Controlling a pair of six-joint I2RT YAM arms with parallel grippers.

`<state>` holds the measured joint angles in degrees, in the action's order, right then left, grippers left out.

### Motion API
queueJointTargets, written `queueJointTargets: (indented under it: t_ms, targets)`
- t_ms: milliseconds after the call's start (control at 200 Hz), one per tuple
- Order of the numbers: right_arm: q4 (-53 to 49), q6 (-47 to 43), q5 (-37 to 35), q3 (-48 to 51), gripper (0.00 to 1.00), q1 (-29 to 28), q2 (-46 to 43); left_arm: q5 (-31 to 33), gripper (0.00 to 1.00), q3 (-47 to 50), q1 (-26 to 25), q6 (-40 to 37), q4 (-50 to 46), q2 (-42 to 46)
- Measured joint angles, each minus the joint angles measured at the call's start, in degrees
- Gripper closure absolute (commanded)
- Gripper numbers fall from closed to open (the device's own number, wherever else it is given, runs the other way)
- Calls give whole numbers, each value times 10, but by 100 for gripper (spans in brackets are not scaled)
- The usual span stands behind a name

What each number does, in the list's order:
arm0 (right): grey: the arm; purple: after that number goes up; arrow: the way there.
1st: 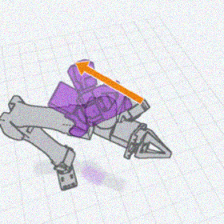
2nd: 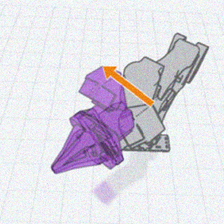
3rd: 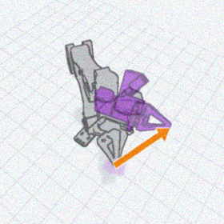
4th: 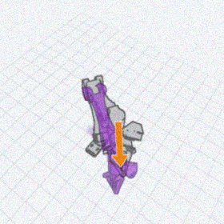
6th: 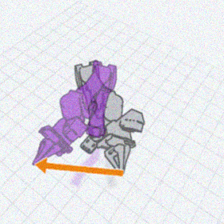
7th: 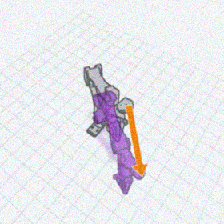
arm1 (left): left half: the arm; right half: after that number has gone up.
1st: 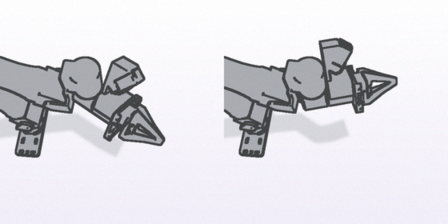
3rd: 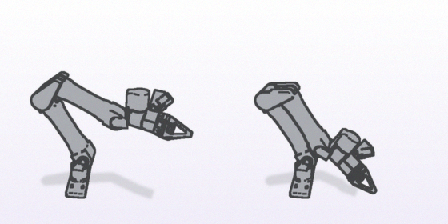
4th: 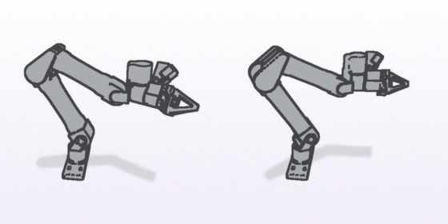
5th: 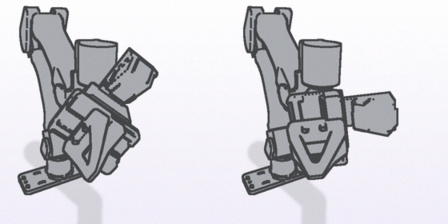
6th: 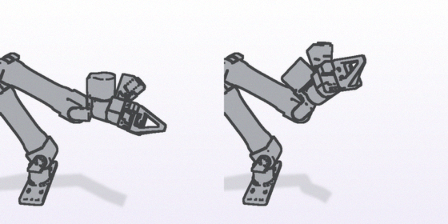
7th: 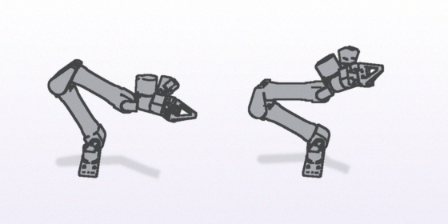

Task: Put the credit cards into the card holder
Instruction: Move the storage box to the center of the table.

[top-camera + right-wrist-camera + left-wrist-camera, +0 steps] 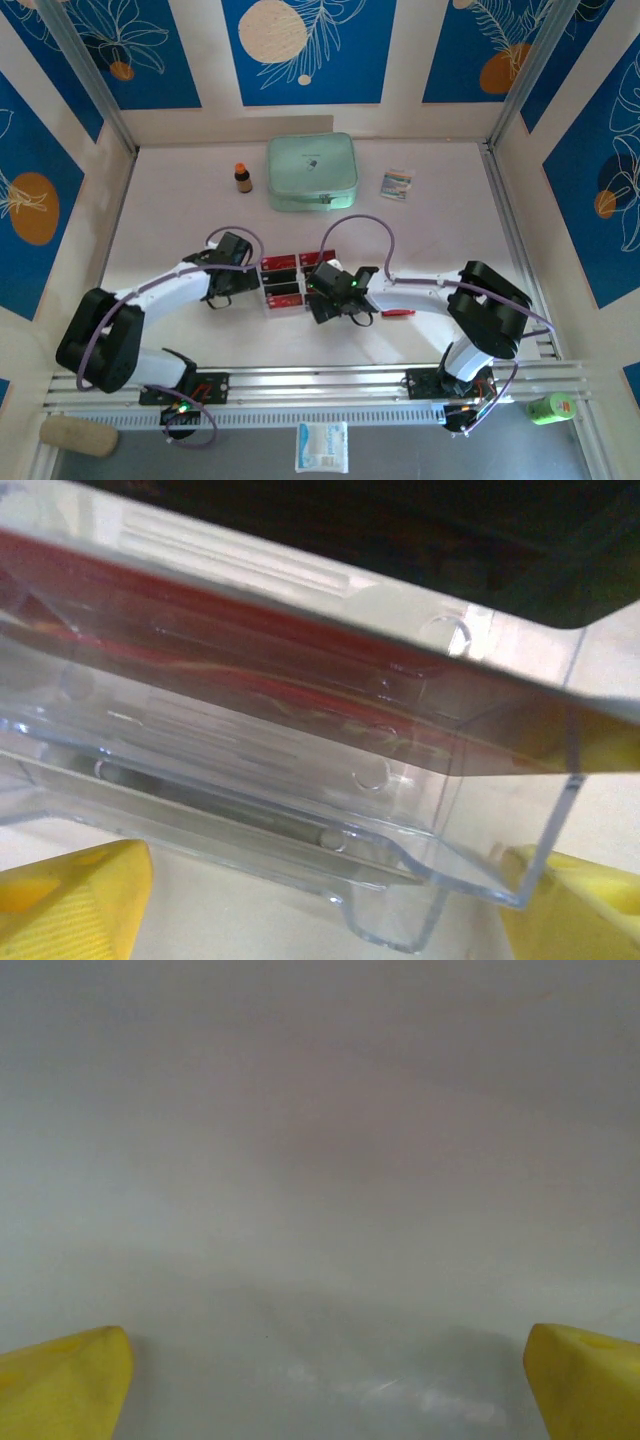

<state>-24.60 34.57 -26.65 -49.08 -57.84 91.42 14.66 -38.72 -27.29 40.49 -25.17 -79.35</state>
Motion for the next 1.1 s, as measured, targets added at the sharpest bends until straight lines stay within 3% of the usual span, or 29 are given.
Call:
queueJointTargets:
  t_ms: [530,890,1100]
  targets:
    - [66,-28,13,-8,13,147,25,2,0,-159,-14,-16,38,-159]
    - [82,-46,22,-35,13,171,53,14,0,-235,-14,-35,37,-224]
    - [60,-61,81,10,12,175,-25,22,0,-214,-15,-40,36,-193]
